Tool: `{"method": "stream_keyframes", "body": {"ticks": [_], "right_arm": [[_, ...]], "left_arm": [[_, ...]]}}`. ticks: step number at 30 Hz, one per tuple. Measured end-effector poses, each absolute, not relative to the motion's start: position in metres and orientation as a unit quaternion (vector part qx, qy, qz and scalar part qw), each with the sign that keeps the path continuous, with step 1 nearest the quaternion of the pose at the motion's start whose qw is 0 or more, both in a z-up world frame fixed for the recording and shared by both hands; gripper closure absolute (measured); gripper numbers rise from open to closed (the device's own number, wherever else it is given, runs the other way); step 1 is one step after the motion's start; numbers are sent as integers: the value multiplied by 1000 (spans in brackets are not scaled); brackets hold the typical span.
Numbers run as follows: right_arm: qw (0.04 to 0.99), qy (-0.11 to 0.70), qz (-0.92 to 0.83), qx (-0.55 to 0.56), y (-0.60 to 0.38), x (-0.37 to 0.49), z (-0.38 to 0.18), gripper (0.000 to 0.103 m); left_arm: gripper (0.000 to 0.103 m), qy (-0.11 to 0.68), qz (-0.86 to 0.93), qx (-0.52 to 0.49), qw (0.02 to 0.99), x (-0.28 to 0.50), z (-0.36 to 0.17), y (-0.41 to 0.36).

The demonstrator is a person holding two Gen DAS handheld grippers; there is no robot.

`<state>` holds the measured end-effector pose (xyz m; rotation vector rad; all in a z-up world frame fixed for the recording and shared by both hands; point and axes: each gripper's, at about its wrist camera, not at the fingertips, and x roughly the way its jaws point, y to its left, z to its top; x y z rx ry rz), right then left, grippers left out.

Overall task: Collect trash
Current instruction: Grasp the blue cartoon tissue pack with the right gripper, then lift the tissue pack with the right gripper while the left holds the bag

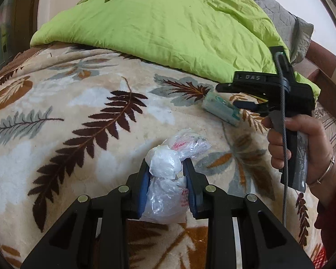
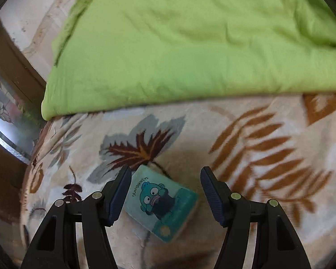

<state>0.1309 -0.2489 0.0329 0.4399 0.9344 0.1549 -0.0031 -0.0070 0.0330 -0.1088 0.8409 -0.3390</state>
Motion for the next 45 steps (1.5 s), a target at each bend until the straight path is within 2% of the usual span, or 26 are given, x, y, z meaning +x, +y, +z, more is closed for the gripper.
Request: {"method": "stream_keyframes", "body": {"ticks": [6,10,14,15,16,17,19,20,26,30,37,45], "right_arm": [[855,469,155,159,-215,111,33,31],[870,472,123,67,-187,99,31,30],[878,467,92,61,-180,105,28,30],[878,468,86,58,-178,107,26,33],[879,467,78,50,-178,107,26,48],[882,466,68,36,-177,105,27,56],[882,465,71,34,-178,97,30,68],[883,461,70,40,-183,90,32,69],[901,421,61,87,-206,4,65,69],[910,395,61,112,-213,-88,88,69],[913,365,81,165,-206,-217,112,69],[927,331,37,170,-216,-273,112,69]], "left_arm": [[75,410,-164,-72,894,0,32,-1],[75,407,-157,-70,897,-1,32,0],[75,407,-151,-65,899,-1,31,1],[75,408,-150,-67,898,0,31,1],[75,410,-149,-68,897,1,30,1],[75,410,-148,-69,898,2,31,2],[75,408,-147,-70,899,2,32,3],[75,405,-146,-70,900,1,33,3],[75,394,-143,-68,905,-3,38,5],[75,389,-151,-52,907,-10,40,0],[75,360,-174,-1,917,-53,58,-19],[75,334,-219,62,915,-134,73,-33]]}}
